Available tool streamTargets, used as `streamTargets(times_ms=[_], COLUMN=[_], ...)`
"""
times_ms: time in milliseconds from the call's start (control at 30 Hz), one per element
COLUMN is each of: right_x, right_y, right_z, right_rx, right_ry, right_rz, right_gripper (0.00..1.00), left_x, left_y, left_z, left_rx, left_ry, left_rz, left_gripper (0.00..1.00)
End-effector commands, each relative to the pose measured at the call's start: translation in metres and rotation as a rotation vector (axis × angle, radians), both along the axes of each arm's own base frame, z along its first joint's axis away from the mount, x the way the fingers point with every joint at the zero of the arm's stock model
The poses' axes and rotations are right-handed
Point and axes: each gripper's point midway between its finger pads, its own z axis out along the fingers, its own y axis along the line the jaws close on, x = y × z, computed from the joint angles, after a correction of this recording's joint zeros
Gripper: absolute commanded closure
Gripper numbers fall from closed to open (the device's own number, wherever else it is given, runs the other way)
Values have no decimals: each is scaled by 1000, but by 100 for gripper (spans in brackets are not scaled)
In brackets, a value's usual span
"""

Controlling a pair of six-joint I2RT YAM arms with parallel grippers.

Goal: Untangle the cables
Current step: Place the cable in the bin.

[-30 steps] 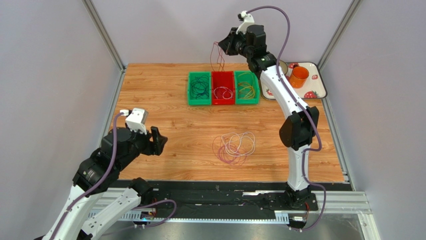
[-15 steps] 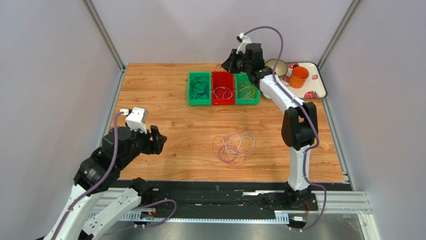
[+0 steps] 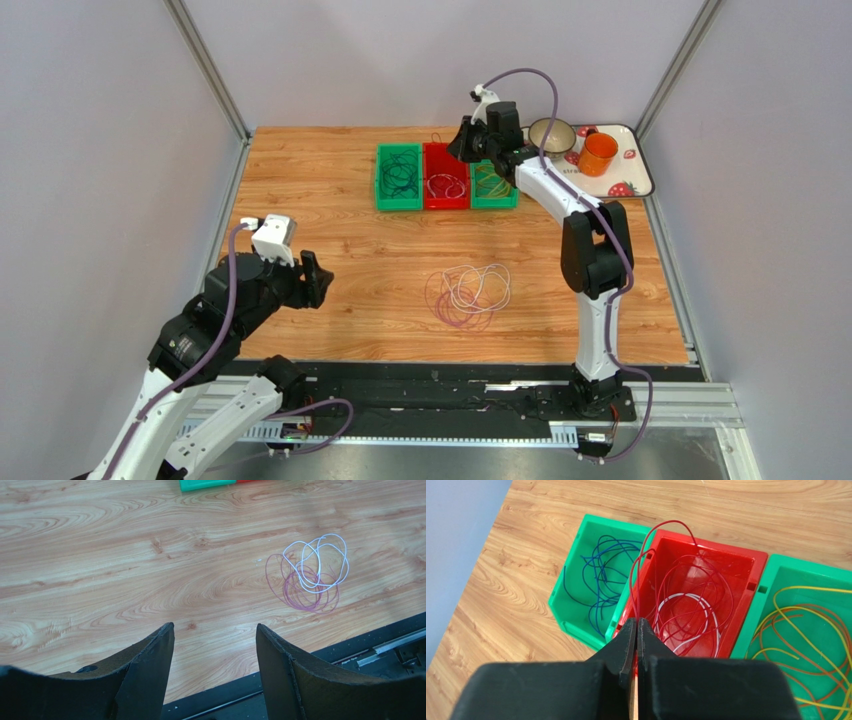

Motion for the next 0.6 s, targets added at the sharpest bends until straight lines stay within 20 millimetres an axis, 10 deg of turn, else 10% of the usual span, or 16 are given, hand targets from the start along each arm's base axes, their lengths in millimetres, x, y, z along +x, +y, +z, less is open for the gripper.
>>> streamTargets(times_ms=[0, 567], right_x=[19, 12], right_y=[-4, 5], right_z=[-12, -75], right_rx=[-44, -121], right_ry=[0, 202], right_rz=[-45, -80], right_gripper=[100, 100], left_x=[5, 6], left_y=[-3, -3], left_z=[4, 3], left_rx=[3, 6], left_ry=[-23, -19], left_rz=[-11, -9], left_gripper=[31, 32])
